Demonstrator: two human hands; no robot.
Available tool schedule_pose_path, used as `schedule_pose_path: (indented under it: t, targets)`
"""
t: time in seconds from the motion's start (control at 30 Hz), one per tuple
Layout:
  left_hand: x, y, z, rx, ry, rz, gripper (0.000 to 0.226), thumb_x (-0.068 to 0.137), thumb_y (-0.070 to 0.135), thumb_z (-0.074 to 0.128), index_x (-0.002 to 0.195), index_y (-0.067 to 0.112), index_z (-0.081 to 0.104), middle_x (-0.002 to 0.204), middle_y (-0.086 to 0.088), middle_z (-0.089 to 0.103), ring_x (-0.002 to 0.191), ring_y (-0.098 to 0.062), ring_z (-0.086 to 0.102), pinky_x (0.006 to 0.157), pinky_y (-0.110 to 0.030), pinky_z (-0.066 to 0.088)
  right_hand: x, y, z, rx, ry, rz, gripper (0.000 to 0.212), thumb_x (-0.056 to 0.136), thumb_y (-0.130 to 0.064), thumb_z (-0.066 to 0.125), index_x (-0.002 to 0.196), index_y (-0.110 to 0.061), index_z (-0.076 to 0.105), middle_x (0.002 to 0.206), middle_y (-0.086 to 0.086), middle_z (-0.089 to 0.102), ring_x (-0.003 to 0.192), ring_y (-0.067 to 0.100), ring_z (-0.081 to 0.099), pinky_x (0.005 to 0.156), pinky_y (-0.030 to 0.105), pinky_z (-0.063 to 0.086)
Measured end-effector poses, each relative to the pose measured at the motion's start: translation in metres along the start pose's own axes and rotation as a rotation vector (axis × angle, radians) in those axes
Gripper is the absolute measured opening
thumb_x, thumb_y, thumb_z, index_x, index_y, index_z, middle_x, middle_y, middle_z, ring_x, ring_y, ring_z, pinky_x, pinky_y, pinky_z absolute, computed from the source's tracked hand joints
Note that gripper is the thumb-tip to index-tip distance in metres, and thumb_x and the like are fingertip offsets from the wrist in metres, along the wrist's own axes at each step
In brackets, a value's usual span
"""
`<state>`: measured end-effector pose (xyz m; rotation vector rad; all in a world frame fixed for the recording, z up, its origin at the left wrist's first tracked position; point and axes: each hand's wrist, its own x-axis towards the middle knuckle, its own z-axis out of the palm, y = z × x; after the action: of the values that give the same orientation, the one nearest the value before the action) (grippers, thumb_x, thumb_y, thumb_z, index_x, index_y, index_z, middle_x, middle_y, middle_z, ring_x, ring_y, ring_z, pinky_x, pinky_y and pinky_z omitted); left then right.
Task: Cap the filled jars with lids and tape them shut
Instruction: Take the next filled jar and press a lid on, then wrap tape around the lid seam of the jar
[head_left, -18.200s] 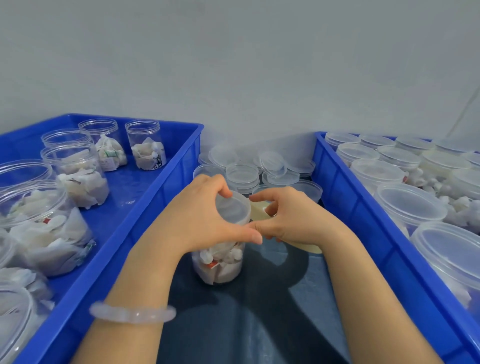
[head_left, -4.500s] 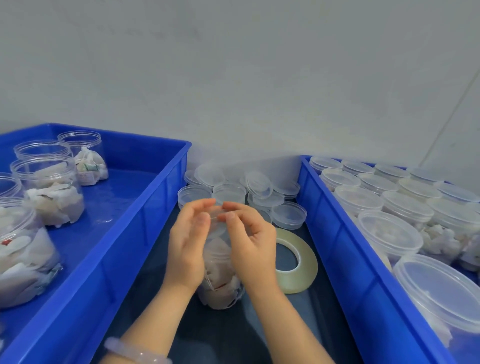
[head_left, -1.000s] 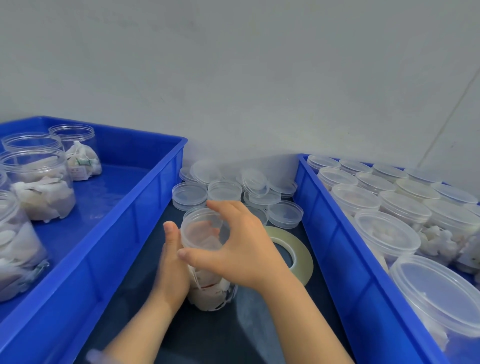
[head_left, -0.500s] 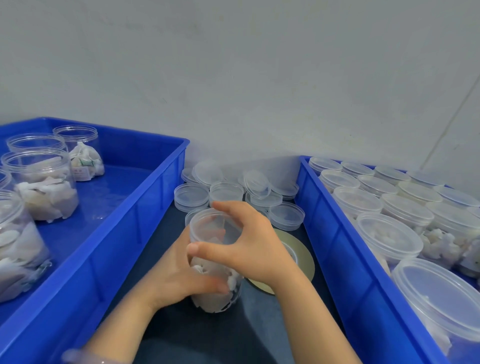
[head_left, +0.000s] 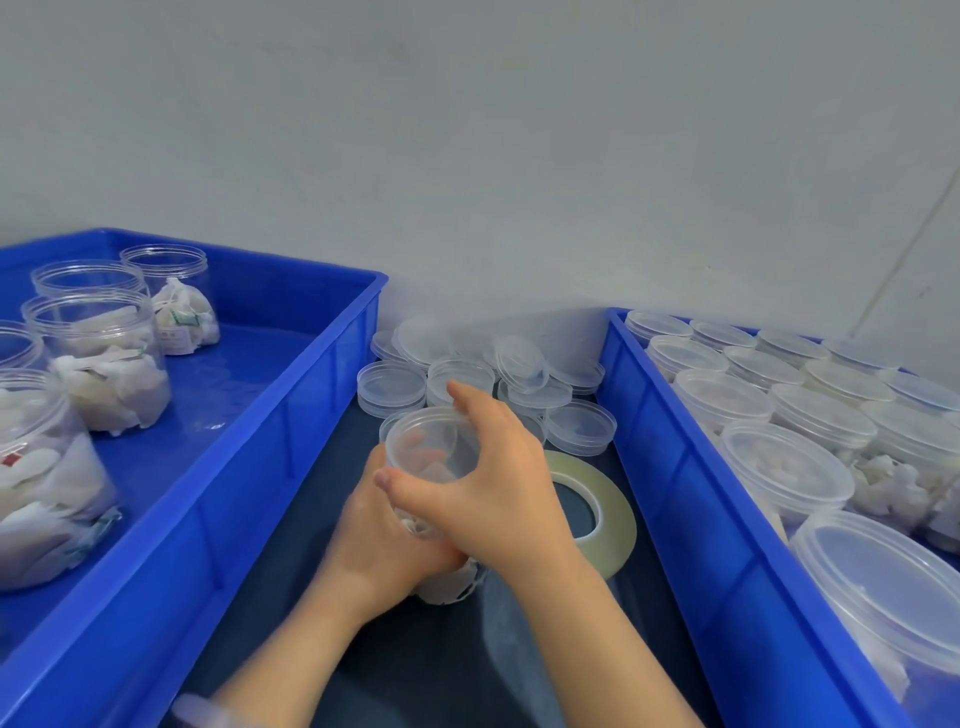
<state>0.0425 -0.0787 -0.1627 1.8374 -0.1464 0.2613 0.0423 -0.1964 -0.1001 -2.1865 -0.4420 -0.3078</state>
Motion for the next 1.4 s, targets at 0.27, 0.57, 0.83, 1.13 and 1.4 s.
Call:
schedule_pose_path:
  t: [0.27,0.57,0.83,1.13,1.4]
  targets:
    - [0.002,0.008,0.001,0.108,0.096,0.079,0.043,0.055,0.049,0.064,0.097,0.047,0.060,0.095,0.016,0.067,0.086,0.007,0.062,0.064,-0.013,0.052,-0.011,0.003,0.020,-0.055,0.161,-0.087,0.097,0.066,-0.068,0.068,0.145,-0.026,0.030,0.145,-0.013,0.032,0.133,0.002,0.031,0.099,0.019,0.033]
    - [0.004,-0.006,-0.005,-0.015,0.306,-0.163,0.115,0.058,0.034,0.088,0.150,0.025,0.020,0.145,0.009,0.039,0.133,-0.011,0.039,0.110,-0.033,0.034,-0.044,0.080,-0.011,-0.640,-0.136,0.244,0.071,0.086,-0.068,0.035,0.137,-0.018,0.040,0.140,-0.002,0.042,0.136,0.019,0.030,0.118,0.039,0.007]
    - [-0.022,0.010,0.007,0.076,0.311,0.110,0.013,0.077,0.034,0.074,0.075,0.033,0.061,0.069,0.011,0.063,0.065,-0.005,0.058,0.060,-0.015,0.043,-0.047,0.077,-0.015,-0.430,0.089,0.192,0.028,0.088,-0.047,0.048,0.105,-0.027,0.054,0.093,-0.015,0.055,0.100,0.012,0.049,0.106,0.031,0.028]
    - [-0.024,0.011,0.017,-0.026,0.076,-0.045,0.033,0.081,0.011,0.073,0.105,0.033,0.070,0.088,0.015,0.074,0.081,-0.008,0.070,0.080,-0.027,0.056,-0.052,0.064,-0.012,-0.411,0.201,0.082,0.045,0.073,-0.070,0.048,0.080,-0.027,0.058,0.069,-0.015,0.057,0.068,0.006,0.045,0.070,0.023,0.031]
    - [-0.026,0.015,0.016,0.052,0.152,0.034,0.033,0.080,0.006,0.073,0.074,0.038,0.071,0.072,0.016,0.071,0.065,-0.004,0.067,0.068,-0.018,0.054,-0.053,0.064,-0.010,-0.463,0.152,0.111,0.055,0.071,-0.078,0.036,0.087,-0.030,0.058,0.073,-0.014,0.060,0.080,0.007,0.053,0.073,0.019,0.029]
